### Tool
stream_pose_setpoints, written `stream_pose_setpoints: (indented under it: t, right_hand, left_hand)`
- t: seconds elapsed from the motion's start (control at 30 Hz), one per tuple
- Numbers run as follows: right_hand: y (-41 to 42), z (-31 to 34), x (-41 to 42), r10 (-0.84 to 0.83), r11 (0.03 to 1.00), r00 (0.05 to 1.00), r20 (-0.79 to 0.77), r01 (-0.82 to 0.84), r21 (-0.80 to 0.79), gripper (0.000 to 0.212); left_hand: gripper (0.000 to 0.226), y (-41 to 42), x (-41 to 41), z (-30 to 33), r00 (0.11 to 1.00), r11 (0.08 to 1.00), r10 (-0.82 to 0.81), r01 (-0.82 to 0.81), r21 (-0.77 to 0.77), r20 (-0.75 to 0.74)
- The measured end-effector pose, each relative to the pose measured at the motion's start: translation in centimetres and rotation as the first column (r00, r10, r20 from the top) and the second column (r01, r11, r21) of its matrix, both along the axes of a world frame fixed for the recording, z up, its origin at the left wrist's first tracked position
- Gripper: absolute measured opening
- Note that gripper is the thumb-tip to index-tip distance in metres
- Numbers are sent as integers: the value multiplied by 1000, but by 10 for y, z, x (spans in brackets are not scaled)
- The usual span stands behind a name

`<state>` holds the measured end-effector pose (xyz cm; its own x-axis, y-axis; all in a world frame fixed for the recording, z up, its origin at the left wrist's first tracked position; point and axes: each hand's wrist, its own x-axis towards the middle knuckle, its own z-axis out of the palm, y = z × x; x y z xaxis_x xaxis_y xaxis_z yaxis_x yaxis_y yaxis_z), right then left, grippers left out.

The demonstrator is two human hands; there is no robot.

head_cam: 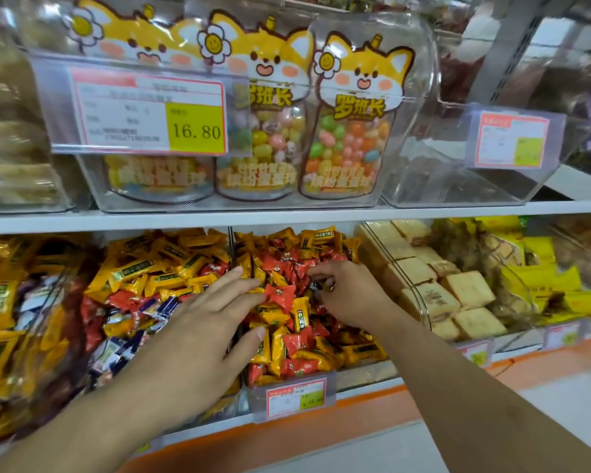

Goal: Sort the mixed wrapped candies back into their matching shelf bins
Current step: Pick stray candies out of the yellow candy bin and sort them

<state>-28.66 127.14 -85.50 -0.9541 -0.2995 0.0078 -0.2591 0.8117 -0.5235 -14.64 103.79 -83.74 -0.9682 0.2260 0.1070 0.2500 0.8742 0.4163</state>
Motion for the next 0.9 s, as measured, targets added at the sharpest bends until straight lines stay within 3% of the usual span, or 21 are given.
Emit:
stream_pose_setpoints:
  t: [0.3, 0.53, 0.63, 0.77, 0.83, 0.9]
  right_hand:
    - [2, -3, 3, -39, 998, 998, -55, 36, -54, 23]
    - [20, 21, 25, -56, 936, 998, -10, 49, -348, 26]
    - [16, 43, 44, -40, 887, 998, 45, 56, -458, 22]
    - [-10, 69, 77, 88, 771, 990, 114, 5, -637, 18]
    - [-24, 73, 87, 146, 745, 982, 123, -28, -666, 17]
    - [-29, 75, 89, 153, 748, 980, 129, -30, -663, 11]
  left_hand:
    - [55, 3, 1, 2, 1000, 1000, 7, -7, 8, 10]
    - [50, 8, 2, 7, 999, 999, 22, -21, 31, -34]
    - [51, 13, 4, 17, 991, 997, 58, -51, 66, -118]
    - [59, 23, 9, 36, 984, 943, 111, -60, 328, -137]
    - [49, 25, 12, 42, 984, 892, 131, -63, 449, -122]
    - [42, 19, 14, 44, 974, 879, 181, -98, 466, -136]
